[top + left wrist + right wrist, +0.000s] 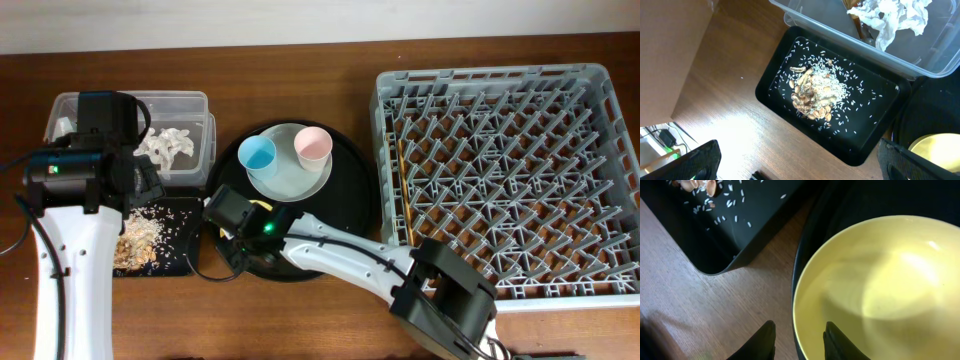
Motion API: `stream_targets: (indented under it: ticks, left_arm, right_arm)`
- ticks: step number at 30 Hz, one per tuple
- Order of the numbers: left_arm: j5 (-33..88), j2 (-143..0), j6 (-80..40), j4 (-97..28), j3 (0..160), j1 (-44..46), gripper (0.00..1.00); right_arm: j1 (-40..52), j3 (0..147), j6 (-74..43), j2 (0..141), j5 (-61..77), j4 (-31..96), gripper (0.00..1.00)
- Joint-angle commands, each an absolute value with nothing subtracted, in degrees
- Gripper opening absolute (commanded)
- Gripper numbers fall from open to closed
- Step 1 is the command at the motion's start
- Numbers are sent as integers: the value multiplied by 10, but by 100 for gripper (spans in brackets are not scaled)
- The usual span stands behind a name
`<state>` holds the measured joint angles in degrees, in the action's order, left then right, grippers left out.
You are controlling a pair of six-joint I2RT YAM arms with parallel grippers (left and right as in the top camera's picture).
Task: Sort waste into correct bins and load items into the dishwasher rack
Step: 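Move the right gripper to the yellow bowl rim and grasp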
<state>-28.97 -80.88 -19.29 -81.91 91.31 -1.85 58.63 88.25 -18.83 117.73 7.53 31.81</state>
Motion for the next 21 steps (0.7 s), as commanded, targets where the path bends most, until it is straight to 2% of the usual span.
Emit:
stream_targets:
  ticks: [1,6,16,18,21]
  left_arm:
    - [-296,-802,-190,-820,919,-20,99]
    - [-296,-802,-190,-820,919,-20,99]
    - [-296,-802,-190,-820,919,-20,99]
    - [-296,-802,-190,-820,919,-20,99]
    - [-296,-802,-190,-820,919,-20,99]
  right_arm:
    - [592,887,-182,1196,68,317,33]
    - [592,887,-182,1215,68,317,32]
    - [592,888,-182,1214,70,343,10]
    - [592,888,-182,1207,118,343,5]
    - [590,889,-183,1176,158,345,4]
